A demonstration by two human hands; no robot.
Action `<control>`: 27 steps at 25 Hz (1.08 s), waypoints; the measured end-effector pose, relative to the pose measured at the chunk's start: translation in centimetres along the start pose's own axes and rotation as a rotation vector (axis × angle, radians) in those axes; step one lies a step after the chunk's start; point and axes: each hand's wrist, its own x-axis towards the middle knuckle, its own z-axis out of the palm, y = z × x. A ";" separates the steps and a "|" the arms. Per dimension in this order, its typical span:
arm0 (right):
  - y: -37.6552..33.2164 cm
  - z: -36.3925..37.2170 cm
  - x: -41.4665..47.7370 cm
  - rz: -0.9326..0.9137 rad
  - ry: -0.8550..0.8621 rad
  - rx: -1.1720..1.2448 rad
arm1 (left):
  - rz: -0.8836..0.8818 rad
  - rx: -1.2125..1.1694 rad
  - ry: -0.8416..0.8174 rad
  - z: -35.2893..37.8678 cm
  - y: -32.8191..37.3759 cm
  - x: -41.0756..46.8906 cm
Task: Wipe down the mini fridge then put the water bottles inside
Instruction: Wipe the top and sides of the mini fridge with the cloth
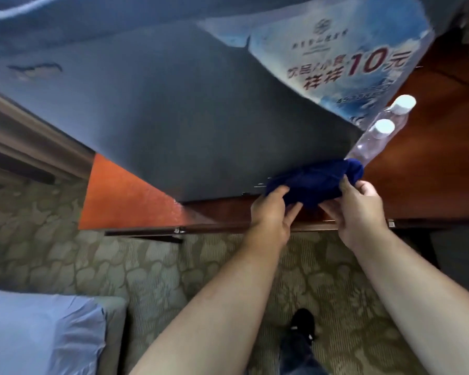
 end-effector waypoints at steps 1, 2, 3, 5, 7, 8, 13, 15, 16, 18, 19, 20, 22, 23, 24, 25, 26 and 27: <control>1.0 0.7 -0.4 0.022 0.012 -0.001 | 0.003 -0.008 0.010 -0.9 0.5 0.5; 2.1 1.6 -0.9 0.033 0.014 -0.007 | 0.015 -0.014 0.026 -1.9 1.1 1.0; 3.2 2.7 -1.3 0.037 0.008 -0.020 | 0.028 -0.022 0.046 -3.0 1.7 1.4; 5.2 5.4 -2.5 0.057 -0.020 -0.049 | 0.063 -0.068 0.089 -5.8 3.4 2.0; 6.9 8.3 -3.6 0.096 -0.071 -0.051 | 0.116 -0.115 0.121 -8.8 5.4 2.1; 7.5 9.5 -4.2 0.113 -0.097 -0.051 | 0.147 -0.132 0.128 -10.2 6.4 2.0; 8.7 11.4 -5.5 0.138 -0.113 0.024 | 0.243 -0.121 0.013 -12.2 7.7 0.3; 7.5 10.3 -5.1 0.100 -0.071 0.061 | 0.252 -0.054 -0.051 -10.8 6.6 -0.1; 6.9 9.5 -4.6 0.077 -0.027 0.068 | 0.251 -0.034 -0.075 -10.0 5.9 -0.2; 5.1 7.4 -3.6 0.031 0.050 0.081 | 0.234 -0.015 -0.100 -7.8 4.1 -0.9; 4.0 6.0 -3.1 0.006 0.078 0.088 | 0.214 -0.017 -0.121 -6.4 3.2 -1.5; 2.8 4.6 -2.8 -0.024 0.096 0.092 | 0.189 -0.019 -0.150 -4.9 2.4 -2.0; 0.2 2.0 -2.6 -0.093 0.122 0.091 | 0.147 0.000 -0.227 -2.0 1.0 -3.3; -1.0 1.0 -2.8 -0.127 0.121 0.101 | 0.138 0.013 -0.256 -0.8 0.7 -4.0; -2.0 0.2 -3.2 -0.154 0.103 0.124 | 0.129 0.019 -0.275 0.1 0.5 -4.9; -3.1 -0.4 -3.8 -0.173 0.069 0.145 | 0.121 0.019 -0.286 0.8 0.4 -5.8; -3.9 -0.8 -4.5 -0.173 0.028 0.151 | 0.114 0.015 -0.294 0.9 0.5 -6.6; -4.4 -0.6 -5.4 -0.158 -0.018 0.141 | 0.114 0.011 -0.304 0.6 1.1 -7.4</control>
